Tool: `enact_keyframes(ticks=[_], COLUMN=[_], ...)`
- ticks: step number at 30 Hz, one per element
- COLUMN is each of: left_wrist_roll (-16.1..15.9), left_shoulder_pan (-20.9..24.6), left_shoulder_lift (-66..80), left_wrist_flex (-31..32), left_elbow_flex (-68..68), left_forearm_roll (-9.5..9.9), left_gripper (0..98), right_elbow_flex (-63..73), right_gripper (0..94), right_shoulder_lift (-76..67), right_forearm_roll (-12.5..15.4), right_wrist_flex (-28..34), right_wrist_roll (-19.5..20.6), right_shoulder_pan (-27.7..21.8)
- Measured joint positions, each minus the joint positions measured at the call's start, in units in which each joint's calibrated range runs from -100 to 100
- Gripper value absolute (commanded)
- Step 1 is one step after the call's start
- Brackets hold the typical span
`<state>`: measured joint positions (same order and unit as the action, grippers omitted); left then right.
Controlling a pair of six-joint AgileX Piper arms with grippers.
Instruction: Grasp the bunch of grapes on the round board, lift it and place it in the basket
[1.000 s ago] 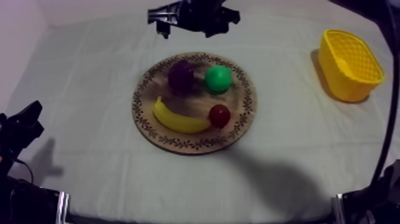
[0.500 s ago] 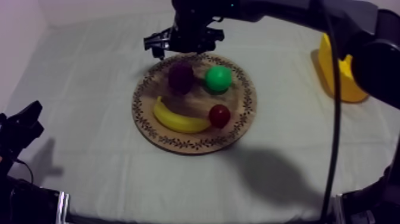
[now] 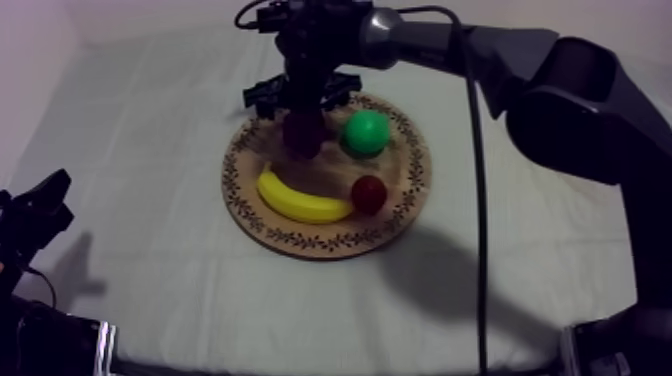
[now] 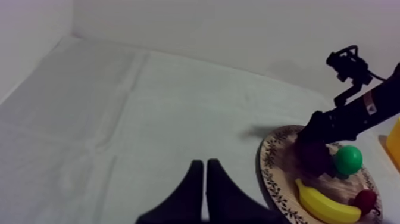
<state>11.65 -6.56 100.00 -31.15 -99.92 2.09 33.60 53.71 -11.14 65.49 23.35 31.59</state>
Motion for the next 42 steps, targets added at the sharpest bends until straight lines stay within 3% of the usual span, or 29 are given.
enact_keyframes(ticks=[5,11,15,31,42], left_wrist_roll=[0.0,0.0,0.0,0.0,0.0], left_shoulder_pan=[0.0,0.0,0.0,0.0,0.0], left_shoulder_lift=[0.0,0.0,0.0,0.0,0.0], left_wrist_flex=[0.0,0.0,0.0,0.0,0.0], left_elbow_flex=[0.0,0.0,0.0,0.0,0.0], left_forearm_roll=[0.0,0.0,0.0,0.0,0.0], left_gripper=[0.1,0.1,0.1,0.1,0.1], right_elbow_flex=[1.2,1.1,0.8,-9.3,-17.8], right_gripper=[58.9,42.7,37.2,37.1,37.6], right_shoulder_lift=[3.0,4.0,3.8,-9.2,-23.3], right_forearm_roll=[0.1,0.6,1.1,0.5,-0.9], right_wrist_flex=[-0.1,-1.0,-1.2,-2.3,-3.0], right_wrist_roll=[0.1,-0.9,-1.6,-2.3,-4.5], right_shoulder_pan=[-0.3,-0.5,-0.5,-0.7,-4.7])
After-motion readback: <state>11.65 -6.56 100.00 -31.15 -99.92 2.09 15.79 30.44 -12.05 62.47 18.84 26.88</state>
